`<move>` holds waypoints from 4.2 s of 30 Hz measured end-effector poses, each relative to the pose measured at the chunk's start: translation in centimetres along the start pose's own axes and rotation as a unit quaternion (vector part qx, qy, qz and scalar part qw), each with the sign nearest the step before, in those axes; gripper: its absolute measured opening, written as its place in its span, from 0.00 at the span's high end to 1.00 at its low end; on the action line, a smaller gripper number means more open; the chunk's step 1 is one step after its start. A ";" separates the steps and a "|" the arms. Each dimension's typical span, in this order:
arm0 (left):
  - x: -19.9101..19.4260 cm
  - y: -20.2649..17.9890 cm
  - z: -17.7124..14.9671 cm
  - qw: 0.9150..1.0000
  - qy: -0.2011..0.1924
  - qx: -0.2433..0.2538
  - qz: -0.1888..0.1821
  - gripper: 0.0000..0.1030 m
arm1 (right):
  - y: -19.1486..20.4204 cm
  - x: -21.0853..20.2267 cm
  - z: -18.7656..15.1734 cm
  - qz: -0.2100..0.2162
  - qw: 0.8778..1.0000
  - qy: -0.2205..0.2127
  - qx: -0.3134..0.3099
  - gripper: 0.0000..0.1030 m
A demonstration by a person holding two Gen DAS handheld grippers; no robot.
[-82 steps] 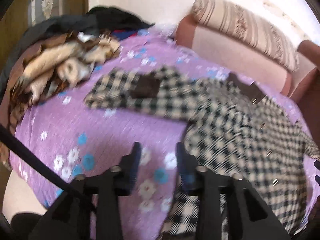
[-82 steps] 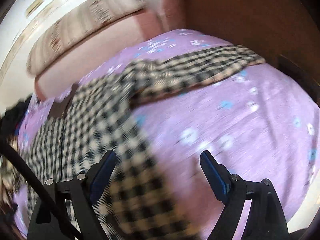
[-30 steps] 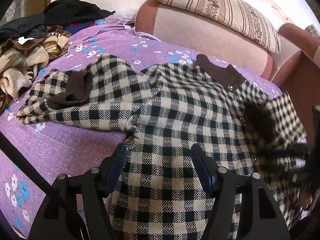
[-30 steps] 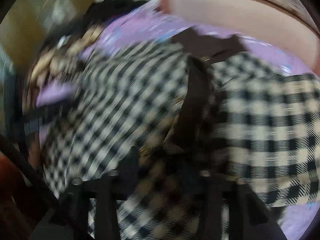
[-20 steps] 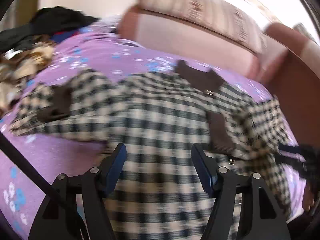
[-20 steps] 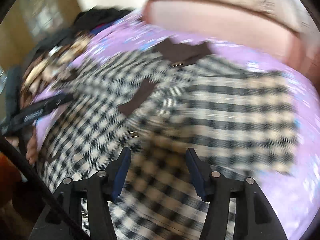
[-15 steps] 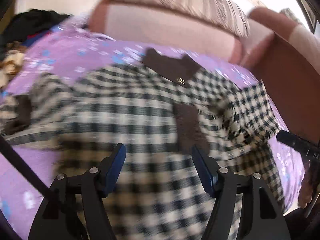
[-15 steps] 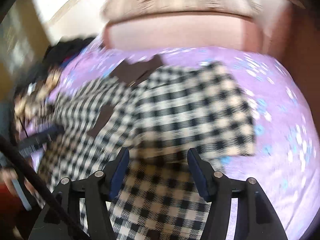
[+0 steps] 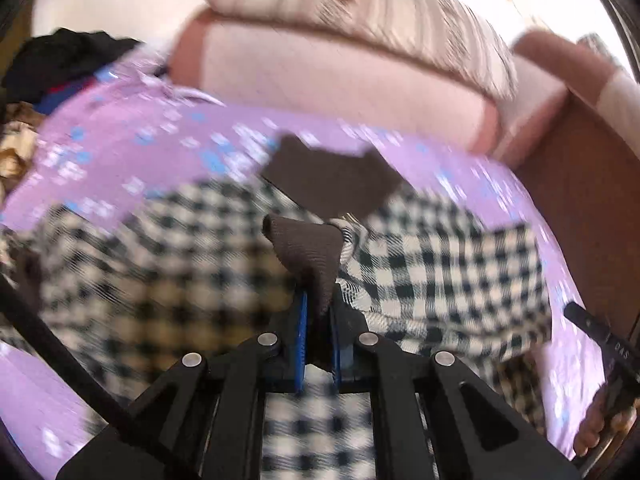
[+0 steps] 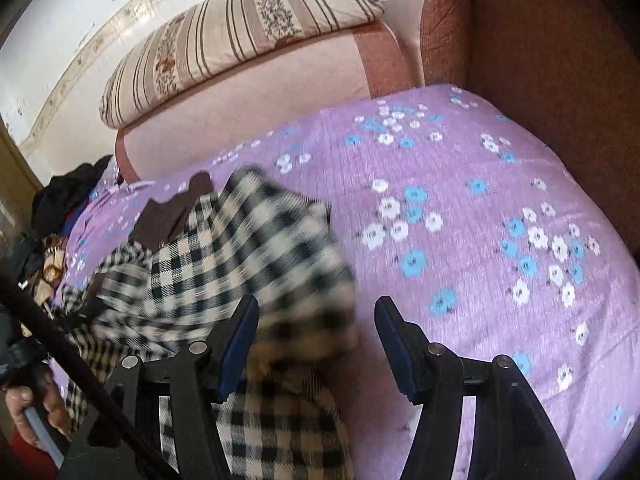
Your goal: Fold large clothes
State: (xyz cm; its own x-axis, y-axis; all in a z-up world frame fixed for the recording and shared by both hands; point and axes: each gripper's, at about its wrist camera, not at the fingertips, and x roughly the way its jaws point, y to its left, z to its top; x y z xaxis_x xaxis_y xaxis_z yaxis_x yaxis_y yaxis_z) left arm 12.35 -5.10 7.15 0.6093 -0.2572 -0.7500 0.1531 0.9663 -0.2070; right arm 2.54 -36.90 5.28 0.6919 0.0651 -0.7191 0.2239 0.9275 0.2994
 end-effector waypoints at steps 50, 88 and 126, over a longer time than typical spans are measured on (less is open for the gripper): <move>4.2 6.6 -3.0 0.997 0.021 -0.037 0.071 0.69 | -0.7 5.2 -2.0 -0.165 0.980 0.060 -0.089 0.35; -10.0 29.5 -5.2 0.951 -0.013 -0.237 0.196 0.40 | 9.8 4.7 -2.9 -0.051 0.988 0.033 -0.142 0.50; -7.8 11.7 2.4 0.989 -0.048 -0.129 -0.049 0.89 | 9.0 4.2 -2.7 -0.085 0.987 0.014 -0.137 0.46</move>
State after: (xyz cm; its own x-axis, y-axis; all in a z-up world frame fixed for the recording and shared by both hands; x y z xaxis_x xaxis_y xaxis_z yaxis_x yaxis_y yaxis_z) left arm 11.29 8.24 12.07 0.6747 -0.3349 -0.6578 0.0185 0.8985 -0.4385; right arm 5.58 -27.28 3.28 0.6403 -0.0940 -0.7623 0.1390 0.9903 -0.0054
